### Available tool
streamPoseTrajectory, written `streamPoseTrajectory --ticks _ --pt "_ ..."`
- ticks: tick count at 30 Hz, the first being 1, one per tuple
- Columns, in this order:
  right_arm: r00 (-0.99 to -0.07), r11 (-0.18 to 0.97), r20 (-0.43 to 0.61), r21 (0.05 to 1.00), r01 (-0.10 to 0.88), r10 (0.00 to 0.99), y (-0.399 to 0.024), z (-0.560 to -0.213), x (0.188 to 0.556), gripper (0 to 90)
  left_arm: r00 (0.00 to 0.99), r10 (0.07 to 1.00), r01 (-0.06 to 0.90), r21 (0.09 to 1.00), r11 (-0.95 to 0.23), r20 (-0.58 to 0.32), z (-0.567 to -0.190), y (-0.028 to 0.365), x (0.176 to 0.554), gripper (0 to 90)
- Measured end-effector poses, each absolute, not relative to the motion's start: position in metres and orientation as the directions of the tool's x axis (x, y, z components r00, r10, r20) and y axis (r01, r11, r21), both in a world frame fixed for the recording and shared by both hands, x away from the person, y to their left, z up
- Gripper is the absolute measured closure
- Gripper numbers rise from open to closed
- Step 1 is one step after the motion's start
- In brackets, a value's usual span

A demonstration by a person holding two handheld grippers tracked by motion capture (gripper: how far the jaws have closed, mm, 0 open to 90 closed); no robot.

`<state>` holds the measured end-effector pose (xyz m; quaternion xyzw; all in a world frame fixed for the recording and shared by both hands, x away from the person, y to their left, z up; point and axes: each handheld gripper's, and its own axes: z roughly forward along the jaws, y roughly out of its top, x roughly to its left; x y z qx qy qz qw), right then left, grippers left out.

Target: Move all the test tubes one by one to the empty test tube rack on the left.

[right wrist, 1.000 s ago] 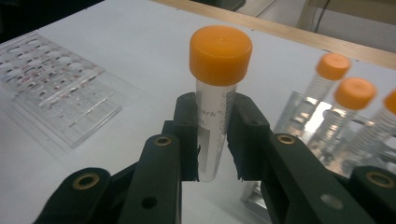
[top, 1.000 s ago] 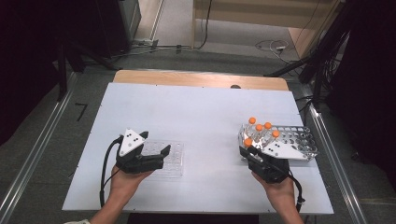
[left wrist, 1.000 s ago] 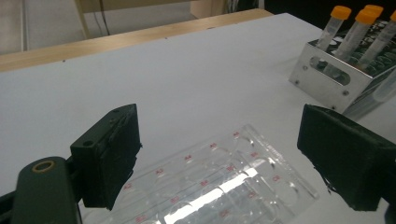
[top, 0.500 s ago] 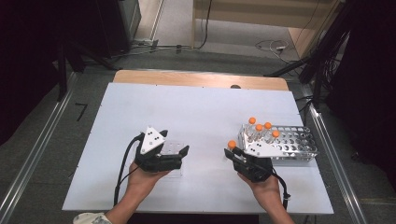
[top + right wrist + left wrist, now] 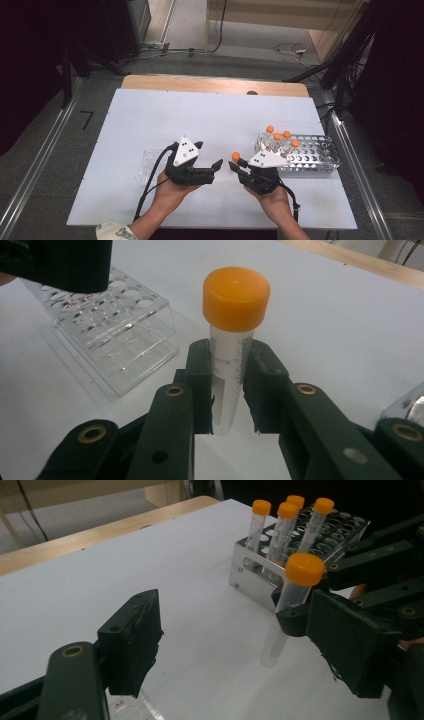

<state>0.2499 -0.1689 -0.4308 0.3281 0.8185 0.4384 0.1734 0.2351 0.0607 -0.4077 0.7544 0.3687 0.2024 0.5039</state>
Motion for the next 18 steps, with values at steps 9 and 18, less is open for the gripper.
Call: streamPoseTrajectory --ticks 9,18 --pt "-0.756 0.429 -0.002 0.824 0.370 0.655 -0.157 -0.435 0.245 72.1 0.711 0.699 0.336 0.910 -0.244 -0.075 -0.413 0.048 0.233 38.7" --pt "-0.774 0.445 0.001 0.818 0.365 0.633 -0.147 -0.438 0.241 72.1 0.749 0.658 0.329 0.907 -0.263 -0.081 -0.418 0.044 0.233 53.8"
